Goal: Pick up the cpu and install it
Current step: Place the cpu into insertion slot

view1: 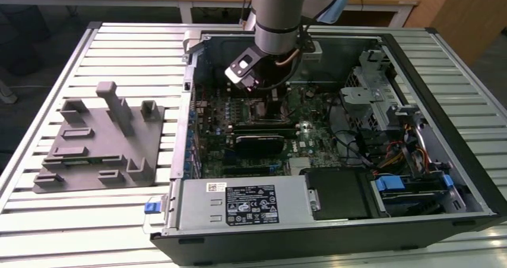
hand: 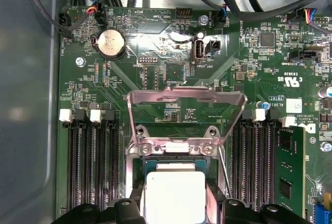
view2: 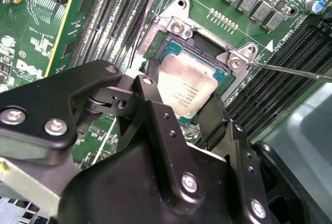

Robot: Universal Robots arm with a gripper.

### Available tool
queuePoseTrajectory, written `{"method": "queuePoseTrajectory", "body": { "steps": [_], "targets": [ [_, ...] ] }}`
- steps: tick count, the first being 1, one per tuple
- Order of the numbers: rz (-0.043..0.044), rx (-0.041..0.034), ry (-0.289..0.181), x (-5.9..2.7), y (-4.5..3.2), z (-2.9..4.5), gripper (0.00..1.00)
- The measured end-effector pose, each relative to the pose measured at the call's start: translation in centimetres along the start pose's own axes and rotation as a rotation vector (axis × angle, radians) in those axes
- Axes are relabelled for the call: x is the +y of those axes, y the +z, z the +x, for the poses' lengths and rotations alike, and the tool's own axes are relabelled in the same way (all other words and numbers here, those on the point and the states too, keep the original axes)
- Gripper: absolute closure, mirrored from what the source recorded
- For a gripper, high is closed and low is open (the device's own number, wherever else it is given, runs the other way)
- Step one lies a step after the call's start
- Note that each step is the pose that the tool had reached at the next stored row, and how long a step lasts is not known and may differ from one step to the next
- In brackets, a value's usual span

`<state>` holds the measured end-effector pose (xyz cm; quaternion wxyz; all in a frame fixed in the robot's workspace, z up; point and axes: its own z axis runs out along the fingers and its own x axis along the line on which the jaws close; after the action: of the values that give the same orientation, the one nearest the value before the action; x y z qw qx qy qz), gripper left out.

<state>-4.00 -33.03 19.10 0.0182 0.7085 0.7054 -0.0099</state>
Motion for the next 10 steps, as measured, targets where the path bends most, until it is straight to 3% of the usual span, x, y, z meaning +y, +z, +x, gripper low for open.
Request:
{"method": "queuePoseTrajectory", "body": {
  "steps": [10],
  "targets": [
    [0.0005, -0.0002, 0.007, -0.03, 0.0, -0.13, 0.46]
  ]
}}
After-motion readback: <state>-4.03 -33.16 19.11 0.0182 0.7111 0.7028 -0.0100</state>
